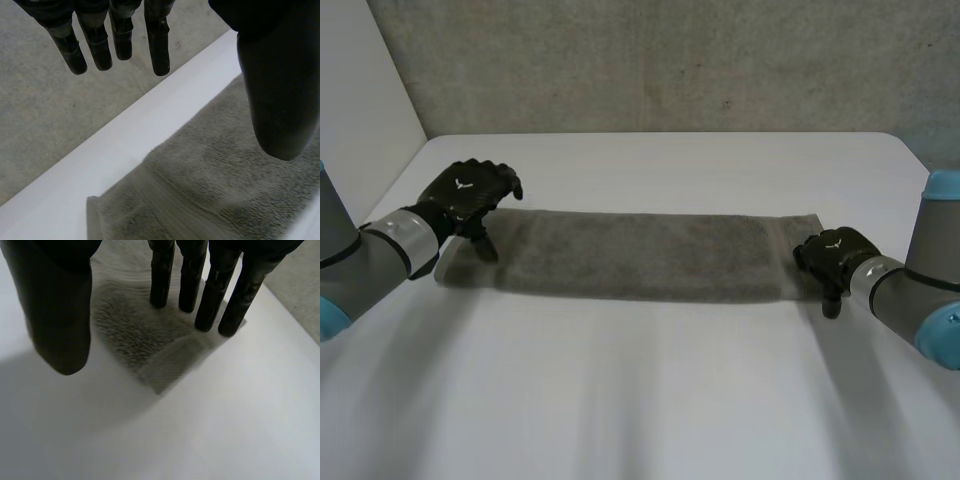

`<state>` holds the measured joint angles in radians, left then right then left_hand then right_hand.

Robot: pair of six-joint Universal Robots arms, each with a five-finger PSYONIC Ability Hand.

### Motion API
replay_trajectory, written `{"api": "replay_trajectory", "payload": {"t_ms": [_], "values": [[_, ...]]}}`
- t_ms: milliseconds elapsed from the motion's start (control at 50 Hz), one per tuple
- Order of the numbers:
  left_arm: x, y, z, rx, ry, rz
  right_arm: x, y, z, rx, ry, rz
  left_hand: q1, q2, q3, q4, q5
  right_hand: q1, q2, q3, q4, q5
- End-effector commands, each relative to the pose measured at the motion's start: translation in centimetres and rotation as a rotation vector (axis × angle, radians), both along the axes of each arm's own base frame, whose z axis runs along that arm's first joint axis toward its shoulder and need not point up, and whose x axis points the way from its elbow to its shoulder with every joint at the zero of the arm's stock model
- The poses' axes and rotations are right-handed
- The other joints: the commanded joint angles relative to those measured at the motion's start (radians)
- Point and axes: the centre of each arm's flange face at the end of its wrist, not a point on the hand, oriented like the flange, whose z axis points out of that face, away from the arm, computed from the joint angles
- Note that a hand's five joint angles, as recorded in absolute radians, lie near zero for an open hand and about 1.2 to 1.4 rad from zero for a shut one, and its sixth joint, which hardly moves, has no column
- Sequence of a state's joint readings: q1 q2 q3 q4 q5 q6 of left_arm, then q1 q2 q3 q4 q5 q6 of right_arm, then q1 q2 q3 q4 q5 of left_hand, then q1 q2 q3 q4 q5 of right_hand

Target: Fold the towel.

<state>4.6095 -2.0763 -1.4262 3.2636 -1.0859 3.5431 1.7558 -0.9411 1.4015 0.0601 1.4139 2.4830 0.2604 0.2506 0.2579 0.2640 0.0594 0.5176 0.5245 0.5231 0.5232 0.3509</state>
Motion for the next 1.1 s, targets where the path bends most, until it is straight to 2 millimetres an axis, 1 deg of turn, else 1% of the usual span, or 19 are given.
{"api": "replay_trajectory", "payload": {"t_ms": [20, 140, 440, 560, 600, 640, 700, 780, 840, 880, 900, 940, 960, 980, 1000, 1020, 1060, 1080, 1100], "values": [[-0.2, 0.5, -0.7, 0.011, -0.002, -0.006, -0.1, -1.3, -0.4, -0.086, -0.022, -0.009, -0.047, -0.037, -0.044, -0.050, -0.020, 0.388, 0.381, 0.382, 0.382, 0.380], [-0.1, 0.6, -0.7, 0.011, -0.002, -0.003, -0.5, -1.6, -0.5, -0.083, -0.025, -0.023, -0.047, -0.037, -0.044, -0.050, -0.020, 0.806, 0.799, 0.801, 0.801, 0.798], [-0.1, 0.7, -0.6, 0.006, -0.001, -0.004, -3.0, -2.1, -0.6, -0.050, -0.022, -0.065, -0.047, -0.037, -0.044, -0.050, -0.020, 0.879, 0.872, 0.873, 0.873, 0.871], [0.1, 0.9, -0.7, 0.016, -0.001, 0.000, -7.0, -3.7, 2.7, -0.113, -0.031, -0.154, -0.050, -0.040, -0.047, -0.053, -0.023, 0.879, 0.872, 0.873, 0.873, 0.871], [0.2, 0.8, -0.8, 0.018, -0.001, 0.005, -10.3, -5.2, 5.2, -0.189, -0.013, -0.216, -0.047, -0.037, -0.044, -0.050, -0.020, 0.879, 0.872, 0.873, 0.873, 0.871], [0.3, 0.8, -0.9, 0.021, -0.001, 0.007, -11.5, -6.0, 6.5, -0.236, 0.005, -0.232, -0.047, -0.037, -0.044, -0.050, -0.020, 0.879, 0.872, 0.873, 0.873, 0.871], [0.4, 0.9, -0.9, 0.025, -0.002, 0.010, -12.7, -7.3, 9.3, -0.317, 0.032, -0.240, -0.047, -0.037, -0.044, -0.050, -0.020, 0.879, 0.872, 0.873, 0.873, 0.871], [0.6, 0.9, -0.7, 0.021, -0.001, 0.013, -12.3, -7.8, 11.8, -0.348, 0.028, -0.229, -0.047, -0.037, -0.044, -0.050, -0.020, 0.879, 0.872, 0.873, 0.873, 0.871], [0.6, 1.0, -0.7, 0.021, -0.001, 0.014, -10.1, -7.5, 13.6, -0.369, 0.001, -0.186, -0.047, -0.037, -0.044, -0.050, -0.020, 0.879, 0.872, 0.873, 0.873, 0.871], [0.5, 1.2, -0.7, 0.022, -0.001, 0.011, -4.1, -5.9, 14.9, -0.398, -0.061, -0.055, -0.047, -0.037, -0.044, -0.050, -0.020, 0.879, 0.872, 0.873, 0.873, 0.871], [0.5, 1.2, -0.7, 0.022, -0.001, 0.011, -4.1, -5.9, 14.9, -0.399, -0.062, -0.055, -0.047, -0.037, -0.044, -0.050, -0.020, 0.879, 0.872, 0.873, 0.873, 0.871], [0.5, 1.2, -0.6, 0.021, -0.001, 0.011, 2.1, -3.2, 16.0, -0.426, -0.117, 0.077, -0.047, -0.037, -0.044, -0.050, -0.020, 0.879, 0.872, 0.873, 0.873, 0.871], [0.5, 1.2, -0.6, 0.021, -0.001, 0.011, 2.1, -3.2, 16.0, -0.426, -0.117, 0.078, -0.047, -0.037, -0.044, -0.050, -0.020, 0.879, 0.872, 0.873, 0.873, 0.871], [0.5, 1.3, -0.6, 0.021, -0.001, 0.011, 4.9, -1.8, 16.2, -0.432, -0.133, 0.129, -0.047, -0.037, -0.044, -0.050, -0.020, 0.879, 0.872, 0.873, 0.873, 0.871], [0.5, 1.4, -0.7, 0.024, -0.002, 0.011, 8.0, 0.0, 15.8, -0.427, -0.146, 0.196, -0.047, -0.037, -0.044, -0.050, -0.020, 0.879, 0.872, 0.873, 0.873, 0.871], [0.5, 1.4, -0.7, 0.024, -0.002, 0.011, 8.0, 0.0, 15.8, -0.427, -0.146, 0.197, -0.047, -0.037, -0.044, -0.050, -0.020, 0.879, 0.872, 0.873, 0.873, 0.871], [0.5, 1.5, -0.8, 0.027, -0.002, 0.011, 14.0, 4.2, 14.0, -0.397, -0.161, 0.334, -0.047, -0.037, -0.044, -0.050, -0.020, 0.879, 0.872, 0.873, 0.873, 0.871], [0.5, 1.5, -0.8, 0.027, -0.002, 0.011, 14.0, 4.3, 13.9, -0.397, -0.161, 0.334, -0.047, -0.037, -0.044, -0.050, -0.020, 0.879, 0.872, 0.873, 0.873, 0.871], [0.6, 1.5, -0.8, 0.028, -0.002, 0.013, 16.4, 6.1, 12.5, -0.375, -0.158, 0.391, -0.047, -0.037, -0.044, -0.050, -0.020, 0.879, 0.872, 0.873, 0.873, 0.871]]}}
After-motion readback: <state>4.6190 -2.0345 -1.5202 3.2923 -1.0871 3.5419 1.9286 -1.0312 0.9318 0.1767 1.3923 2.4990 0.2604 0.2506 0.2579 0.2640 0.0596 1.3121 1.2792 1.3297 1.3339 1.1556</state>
